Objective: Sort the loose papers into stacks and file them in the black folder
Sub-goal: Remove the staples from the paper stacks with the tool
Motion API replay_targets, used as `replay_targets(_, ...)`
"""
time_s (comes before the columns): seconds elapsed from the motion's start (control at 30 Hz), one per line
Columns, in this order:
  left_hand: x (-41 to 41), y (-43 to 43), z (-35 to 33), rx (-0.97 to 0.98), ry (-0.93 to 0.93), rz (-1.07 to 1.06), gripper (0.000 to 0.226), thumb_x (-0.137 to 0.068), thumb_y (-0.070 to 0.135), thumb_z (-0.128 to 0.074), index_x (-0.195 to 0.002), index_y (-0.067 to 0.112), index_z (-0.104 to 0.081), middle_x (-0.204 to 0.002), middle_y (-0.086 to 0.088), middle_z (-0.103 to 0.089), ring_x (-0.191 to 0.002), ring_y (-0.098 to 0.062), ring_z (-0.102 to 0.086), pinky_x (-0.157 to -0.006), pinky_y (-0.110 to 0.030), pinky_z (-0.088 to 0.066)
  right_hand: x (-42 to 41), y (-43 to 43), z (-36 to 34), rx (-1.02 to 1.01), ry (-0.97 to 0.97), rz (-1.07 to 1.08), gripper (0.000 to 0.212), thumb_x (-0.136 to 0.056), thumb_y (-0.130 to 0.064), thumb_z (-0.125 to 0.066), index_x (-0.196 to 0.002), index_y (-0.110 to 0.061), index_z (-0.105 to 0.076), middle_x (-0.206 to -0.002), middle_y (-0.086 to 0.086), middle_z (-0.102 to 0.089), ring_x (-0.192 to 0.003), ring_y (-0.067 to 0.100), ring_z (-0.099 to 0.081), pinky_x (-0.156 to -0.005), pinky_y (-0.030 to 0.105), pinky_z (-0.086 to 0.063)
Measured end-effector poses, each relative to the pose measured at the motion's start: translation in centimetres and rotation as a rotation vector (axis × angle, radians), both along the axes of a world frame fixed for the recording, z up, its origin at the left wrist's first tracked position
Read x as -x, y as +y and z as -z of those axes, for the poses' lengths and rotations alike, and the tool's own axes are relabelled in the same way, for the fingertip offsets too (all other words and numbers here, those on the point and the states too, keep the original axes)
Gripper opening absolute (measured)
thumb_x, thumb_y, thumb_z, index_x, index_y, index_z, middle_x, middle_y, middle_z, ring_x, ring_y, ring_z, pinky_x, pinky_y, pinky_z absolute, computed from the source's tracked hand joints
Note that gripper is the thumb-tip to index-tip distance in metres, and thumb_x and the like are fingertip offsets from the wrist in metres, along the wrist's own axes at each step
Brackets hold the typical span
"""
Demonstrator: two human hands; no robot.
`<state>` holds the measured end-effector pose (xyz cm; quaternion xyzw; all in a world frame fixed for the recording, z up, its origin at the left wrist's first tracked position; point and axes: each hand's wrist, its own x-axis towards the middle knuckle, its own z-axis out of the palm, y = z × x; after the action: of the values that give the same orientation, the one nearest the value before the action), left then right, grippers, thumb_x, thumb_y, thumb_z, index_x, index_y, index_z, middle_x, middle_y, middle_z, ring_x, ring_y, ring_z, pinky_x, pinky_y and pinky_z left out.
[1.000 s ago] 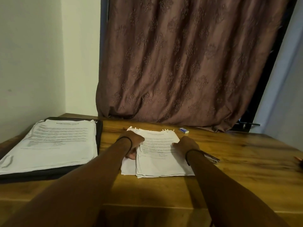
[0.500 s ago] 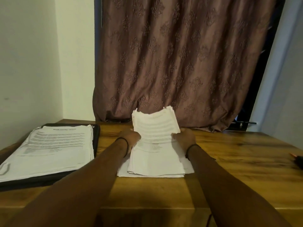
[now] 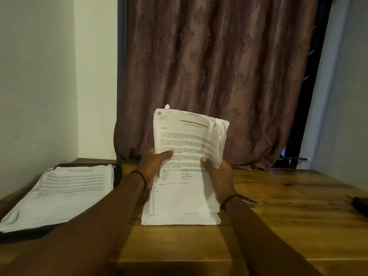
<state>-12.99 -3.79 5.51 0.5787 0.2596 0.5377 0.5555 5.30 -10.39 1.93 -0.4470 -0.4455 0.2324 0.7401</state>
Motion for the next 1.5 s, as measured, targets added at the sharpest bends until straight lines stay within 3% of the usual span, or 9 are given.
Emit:
replay_targets(0.27,-0.5,-0.1,-4.5,0.032,-0.085,0.115,0.026,-0.092,0.014,-0.063,-0.116,0.003,-0.066,-0.112,-0.017,-0.071,-0.100,-0.037,-0.069,-0.087,-0.047,-0.056,-1.7,-0.9,-3.7,-0.041,-0.054,-0.046,0.031,-0.089,-0.010,-0.070,-0.119,-0.001,-0.067,-0.111,0.012,-0.073,-0.104,0.028,-0.070,-0.089,0.040,-0.058)
replay_targets(0.37,-0.5,1.0,-5.0,0.082,-0.050,0.099,0.028,-0.094,0.015,-0.061,-0.117,0.000,-0.064,-0.111,-0.019,-0.070,-0.100,-0.038,-0.067,-0.081,-0.042,-0.057,-2.3,-1.5,-3.7,0.003,-0.014,-0.106,0.025,-0.088,-0.002,-0.069,-0.113,0.001,-0.067,-0.105,0.014,-0.073,-0.090,0.023,-0.074,-0.073,0.032,-0.060)
replay_targets(0.47,-1.0,2.5,-3.2,0.191,0.035,0.029,0.026,-0.094,0.012,-0.059,-0.115,-0.003,-0.064,-0.110,-0.020,-0.070,-0.102,-0.038,-0.066,-0.095,-0.050,-0.052,-3.2,-1.5,-2.2,0.139,-0.137,-0.023,0.019,-0.090,-0.013,-0.070,-0.106,-0.002,-0.071,-0.099,0.010,-0.075,-0.082,0.017,-0.074,-0.068,0.027,-0.060)
replay_targets(0.6,-1.9,5.6,1.9,0.327,0.097,-0.097,0.025,-0.092,0.004,-0.059,-0.114,-0.008,-0.061,-0.113,-0.024,-0.066,-0.103,-0.040,-0.063,-0.099,-0.055,-0.047,-5.8,-0.7,0.9,0.487,-0.545,0.284,0.029,-0.096,-0.040,-0.054,-0.085,-0.016,-0.064,-0.083,0.004,-0.064,-0.077,0.020,-0.058,-0.077,0.036,-0.050)
replay_targets(0.7,-2.4,7.4,5.3,0.381,0.144,-0.095,0.026,-0.093,0.008,-0.057,-0.115,-0.005,-0.060,-0.115,-0.019,-0.066,-0.104,-0.037,-0.062,-0.099,-0.051,-0.047,-8.4,-1.1,3.3,0.806,-0.855,0.331,0.029,-0.095,-0.041,-0.052,-0.102,-0.016,-0.065,-0.104,0.007,-0.065,-0.095,0.026,-0.059,-0.086,0.035,-0.047)
replay_targets(0.83,-2.9,8.8,7.5,0.354,0.157,-0.101,0.021,-0.089,0.009,-0.063,-0.107,-0.002,-0.064,-0.114,-0.017,-0.068,-0.106,-0.038,-0.063,-0.101,-0.058,-0.045,-11.2,-0.9,6.3,1.032,-1.231,0.370,0.061,-0.076,-0.074,-0.048,-0.115,-0.028,-0.055,-0.133,0.002,-0.053,-0.120,0.028,-0.050,-0.101,0.045,-0.044)
replay_targets(0.93,-3.5,7.8,7.3,0.368,0.133,-0.067,0.016,-0.092,0.004,-0.058,-0.106,-0.001,-0.064,-0.111,-0.017,-0.068,-0.104,-0.039,-0.064,-0.100,-0.056,-0.046,-11.6,-1.5,6.7,0.913,-1.056,0.529,0.069,-0.081,-0.063,-0.063,-0.137,-0.026,-0.047,-0.140,0.003,-0.050,-0.125,0.026,-0.047,-0.103,0.040,-0.044)
replay_targets(1.27,-3.6,5.0,7.6,0.225,0.021,-0.063,0.020,-0.098,0.010,-0.055,-0.115,0.010,-0.065,-0.106,-0.010,-0.072,-0.095,-0.033,-0.069,-0.086,-0.046,-0.055,-10.8,0.4,6.7,0.876,-0.915,0.720,0.030,-0.091,-0.037,-0.066,-0.113,-0.016,-0.062,-0.108,0.005,-0.066,-0.093,0.021,-0.061,-0.084,0.033,-0.053)
replay_targets(1.5,-3.2,5.6,8.6,0.137,0.008,-0.048,0.018,-0.097,0.009,-0.057,-0.109,0.017,-0.066,-0.105,-0.005,-0.074,-0.090,-0.026,-0.073,-0.075,-0.039,-0.057,-7.6,2.5,4.5,0.289,-0.621,0.724,0.023,-0.098,-0.016,-0.054,-0.120,-0.010,-0.053,-0.111,0.012,-0.062,-0.096,0.027,-0.059,-0.086,0.042,-0.053)
